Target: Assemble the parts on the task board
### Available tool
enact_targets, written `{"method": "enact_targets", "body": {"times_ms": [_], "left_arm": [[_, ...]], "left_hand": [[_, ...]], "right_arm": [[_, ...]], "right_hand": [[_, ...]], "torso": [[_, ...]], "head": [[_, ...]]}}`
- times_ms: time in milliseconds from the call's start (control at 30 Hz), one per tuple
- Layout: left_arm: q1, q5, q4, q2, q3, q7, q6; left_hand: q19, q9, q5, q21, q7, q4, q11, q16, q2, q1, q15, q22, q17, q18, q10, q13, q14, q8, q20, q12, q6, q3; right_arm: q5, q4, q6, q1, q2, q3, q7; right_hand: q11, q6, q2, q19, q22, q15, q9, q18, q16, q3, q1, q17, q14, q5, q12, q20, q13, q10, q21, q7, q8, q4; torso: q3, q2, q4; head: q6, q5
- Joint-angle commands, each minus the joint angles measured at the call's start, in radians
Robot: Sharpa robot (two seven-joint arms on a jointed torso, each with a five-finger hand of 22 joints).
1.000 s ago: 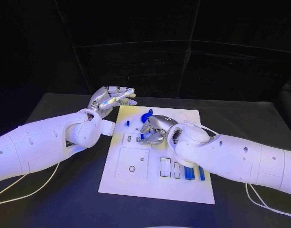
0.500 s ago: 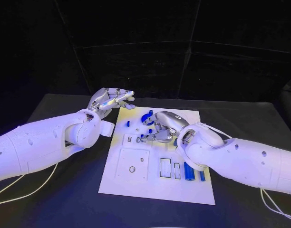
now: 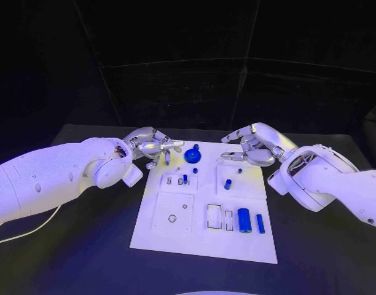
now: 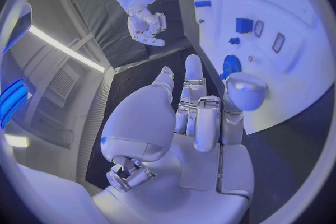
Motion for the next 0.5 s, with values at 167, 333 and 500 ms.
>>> {"method": "enact_targets", "body": {"times_ms": [167,333,500], "left_arm": [[0.033,-0.375,-0.001,0.032,0.001,-0.387,0.193],[0.048,-0.469,-0.028,0.079,0.001,-0.47,0.235],[0.054,-0.518,-0.06,0.124,0.001,-0.499,0.259]], "left_hand": [[-0.019,0.09,0.002,0.065,-0.015,0.08,-0.015,0.018,0.016,-0.024,-0.007,0.068,0.19,-0.005,-0.066,0.254,0.087,0.142,-0.012,0.277,-0.049,-0.071],[0.001,0.15,-0.006,0.134,-0.028,0.097,-0.031,0.057,0.014,-0.052,-0.019,0.171,0.251,-0.024,-0.046,0.355,0.101,0.229,-0.015,0.382,-0.048,-0.122],[0.014,0.196,-0.007,0.179,-0.04,0.097,-0.041,0.064,0.015,-0.07,-0.028,0.237,0.263,-0.034,-0.028,0.409,0.104,0.283,-0.024,0.437,-0.06,-0.165]], "right_arm": [[0.138,-0.012,0.011,0.021,-0.035,0.002,0.038],[0.15,-0.028,0.016,0.027,-0.038,0.003,0.033],[0.153,-0.038,0.019,0.029,-0.037,0.003,0.027]], "right_hand": [[-0.002,0.011,0.002,-0.009,-0.003,-0.001,0.0,-0.003,-0.006,-0.002,0.01,0.045,0.059,0.008,-0.003,-0.002,-0.001,-0.007,-0.007,0.0,0.005,-0.005],[-0.002,0.012,0.003,-0.01,-0.005,-0.002,0.0,-0.002,-0.006,-0.002,0.01,0.045,0.059,0.009,-0.003,-0.002,0.0,-0.007,-0.008,0.0,0.005,-0.005],[-0.002,0.013,0.003,-0.01,-0.007,-0.002,0.0,-0.002,-0.007,-0.003,0.011,0.043,0.059,0.01,-0.003,-0.002,-0.001,-0.006,-0.009,-0.001,0.006,-0.005]], "torso": [[0.0146,-0.028,-0.0044],[0.0201,-0.036,-0.0056],[0.0218,-0.037,-0.0074]], "head": [[-0.008,0.006],[-0.014,0.007],[-0.017,0.01]]}}
